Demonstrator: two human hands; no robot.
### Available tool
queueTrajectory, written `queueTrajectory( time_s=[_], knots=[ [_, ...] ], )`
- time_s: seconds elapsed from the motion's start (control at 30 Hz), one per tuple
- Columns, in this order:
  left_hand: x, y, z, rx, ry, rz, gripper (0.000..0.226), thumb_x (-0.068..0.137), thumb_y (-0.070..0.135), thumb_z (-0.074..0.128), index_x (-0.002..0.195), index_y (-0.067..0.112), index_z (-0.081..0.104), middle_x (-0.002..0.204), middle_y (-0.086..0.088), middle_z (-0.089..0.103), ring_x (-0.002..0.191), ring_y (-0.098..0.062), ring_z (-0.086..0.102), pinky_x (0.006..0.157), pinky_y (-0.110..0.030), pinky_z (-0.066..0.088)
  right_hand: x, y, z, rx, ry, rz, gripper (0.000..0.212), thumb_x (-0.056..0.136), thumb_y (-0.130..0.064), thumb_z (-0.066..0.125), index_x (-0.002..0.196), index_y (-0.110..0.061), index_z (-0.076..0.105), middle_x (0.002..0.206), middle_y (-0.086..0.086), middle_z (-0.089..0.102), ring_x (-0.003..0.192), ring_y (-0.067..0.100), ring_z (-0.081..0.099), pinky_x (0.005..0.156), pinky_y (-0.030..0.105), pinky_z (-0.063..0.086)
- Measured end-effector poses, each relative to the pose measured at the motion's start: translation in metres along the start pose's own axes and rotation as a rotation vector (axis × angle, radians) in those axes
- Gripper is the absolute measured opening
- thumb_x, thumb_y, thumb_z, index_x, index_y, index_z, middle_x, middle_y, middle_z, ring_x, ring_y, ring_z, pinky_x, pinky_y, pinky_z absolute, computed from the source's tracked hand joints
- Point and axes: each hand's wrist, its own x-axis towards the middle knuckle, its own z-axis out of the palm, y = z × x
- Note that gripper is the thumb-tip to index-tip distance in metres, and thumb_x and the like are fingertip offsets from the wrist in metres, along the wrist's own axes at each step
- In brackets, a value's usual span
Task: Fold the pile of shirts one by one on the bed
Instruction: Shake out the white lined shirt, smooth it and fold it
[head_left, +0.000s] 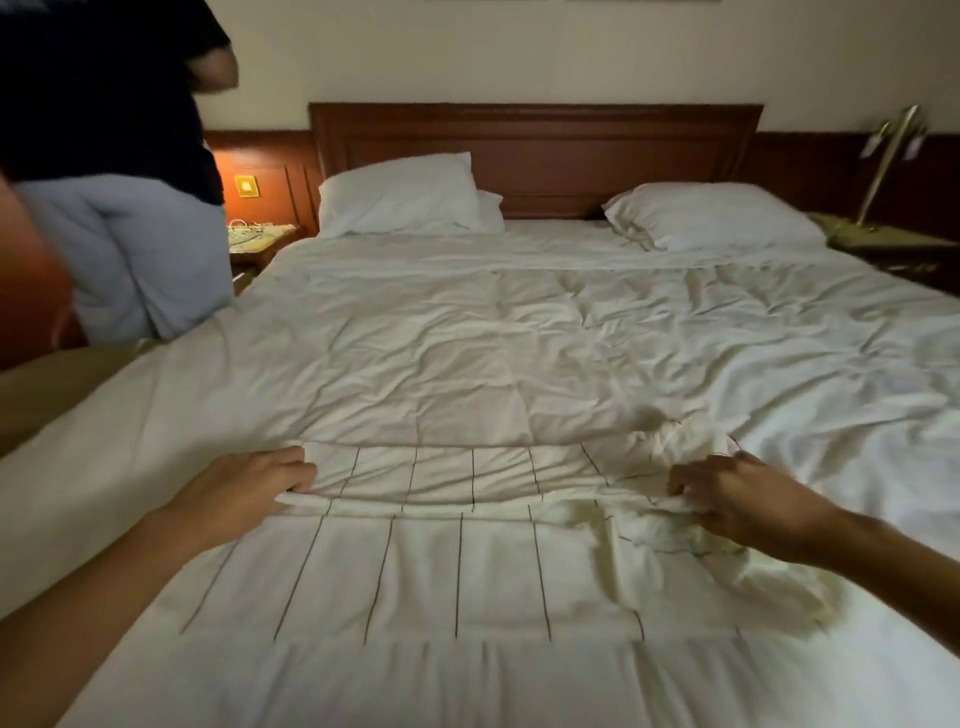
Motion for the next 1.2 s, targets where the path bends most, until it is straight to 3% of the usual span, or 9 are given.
queueTrajectory(
  time_s=[0.3, 0.43, 0.5, 0.57, 0.7, 0.8, 0.97, 1.07, 1.2],
  knots=[
    [-0.041, 0.002, 0.008, -0.266, -0.102, -0.311, 0.029, 0.085, 0.002, 0.059, 0.076, 0.029, 0.051, 0.09, 0.008, 0.056, 0.08, -0.015, 0.057, 0.068, -0.031, 0.047, -0.046, -0.022, -0.019, 0.183, 0.057, 0.155, 0.029, 0.083, -0.04, 0.072, 0.098, -0.052, 0.051, 0.094, -0.026, 0.063, 0.092, -0.005, 0.052, 0.073, 0.005, 0.033],
    [-0.027, 0.006, 0.012, -0.697, -0.19, -0.506, 0.023, 0.095, 0.042, 0.057, 0.114, 0.031, 0.061, 0.124, 0.003, 0.062, 0.109, -0.017, 0.058, 0.093, -0.029, 0.043, -0.047, -0.04, -0.032, 0.739, 0.03, 0.121, 0.039, 0.084, 0.0, 0.073, 0.099, -0.036, 0.067, 0.084, -0.009, 0.065, 0.074, 0.007, 0.06, 0.09, 0.009, 0.041],
    [-0.012, 0.01, 0.018, -0.599, -0.232, -0.571, 0.044, 0.098, 0.061, 0.043, 0.134, 0.036, 0.05, 0.148, 0.008, 0.043, 0.138, -0.022, 0.04, 0.116, -0.046, 0.025, -0.041, -0.047, -0.04, 0.887, 0.163, 0.128, 0.042, 0.084, 0.01, 0.07, 0.103, -0.027, 0.069, 0.097, 0.0, 0.069, 0.084, 0.015, 0.064, 0.083, 0.027, 0.053],
    [0.004, 0.024, 0.022, -0.438, -0.242, -0.527, 0.061, 0.093, 0.074, 0.031, 0.142, 0.04, 0.041, 0.159, 0.009, 0.026, 0.15, -0.024, 0.02, 0.118, -0.054, 0.006, -0.03, -0.051, -0.046, 0.912, 0.26, 0.113, 0.047, 0.081, 0.012, 0.071, 0.109, -0.026, 0.068, 0.11, 0.002, 0.07, 0.1, 0.012, 0.065, 0.086, 0.026, 0.053],
    [0.03, 0.046, 0.042, -0.453, -0.287, -0.427, 0.089, 0.072, 0.096, 0.017, 0.149, 0.051, 0.026, 0.167, 0.009, 0.006, 0.154, -0.024, 0.002, 0.118, -0.051, 0.002, -0.016, -0.041, -0.046, 1.103, -0.068, 0.045, 0.045, 0.085, 0.008, 0.07, 0.117, -0.024, 0.07, 0.114, 0.01, 0.068, 0.11, 0.019, 0.061, 0.087, 0.037, 0.049],
    [0.039, 0.043, 0.065, -0.387, -0.31, -0.446, 0.081, 0.074, 0.094, 0.017, 0.148, 0.064, 0.001, 0.165, 0.017, -0.013, 0.154, -0.023, -0.011, 0.116, -0.062, -0.004, -0.001, -0.025, -0.048, 1.196, -0.371, 0.017, 0.038, 0.087, -0.006, 0.074, 0.119, -0.027, 0.07, 0.127, -0.002, 0.066, 0.124, 0.014, 0.058, 0.092, 0.023, 0.05],
    [0.047, 0.034, 0.082, -0.357, -0.276, -0.452, 0.094, 0.055, 0.104, 0.004, 0.141, 0.07, -0.012, 0.161, 0.023, -0.022, 0.152, -0.017, -0.018, 0.115, -0.064, -0.009, 0.064, -0.009, -0.034, 0.62, -0.228, 0.072, 0.037, 0.088, -0.02, 0.074, 0.113, -0.046, 0.066, 0.117, -0.005, 0.067, 0.114, 0.019, 0.06, 0.099, 0.035, 0.047],
    [0.047, 0.035, 0.087, -0.355, -0.244, -0.46, 0.091, 0.058, 0.102, 0.004, 0.141, 0.069, -0.012, 0.162, 0.022, -0.02, 0.152, -0.016, -0.019, 0.115, -0.062, -0.011, 0.091, -0.018, -0.007, 0.009, -0.028, 0.192, 0.054, 0.093, -0.039, 0.06, 0.142, -0.049, 0.039, 0.146, -0.004, 0.044, 0.136, 0.022, 0.035, 0.108, 0.044, 0.028],
    [0.045, 0.038, 0.089, -0.367, -0.204, -0.468, 0.085, 0.064, 0.098, 0.006, 0.143, 0.069, -0.009, 0.162, 0.023, -0.018, 0.152, -0.014, -0.018, 0.116, -0.06, -0.012, 0.085, -0.036, 0.027, 0.006, 0.014, 0.325, 0.067, 0.093, -0.065, 0.041, 0.153, -0.049, 0.014, 0.165, 0.003, 0.007, 0.15, 0.026, 0.001, 0.116, 0.052, 0.009]
  ],
)
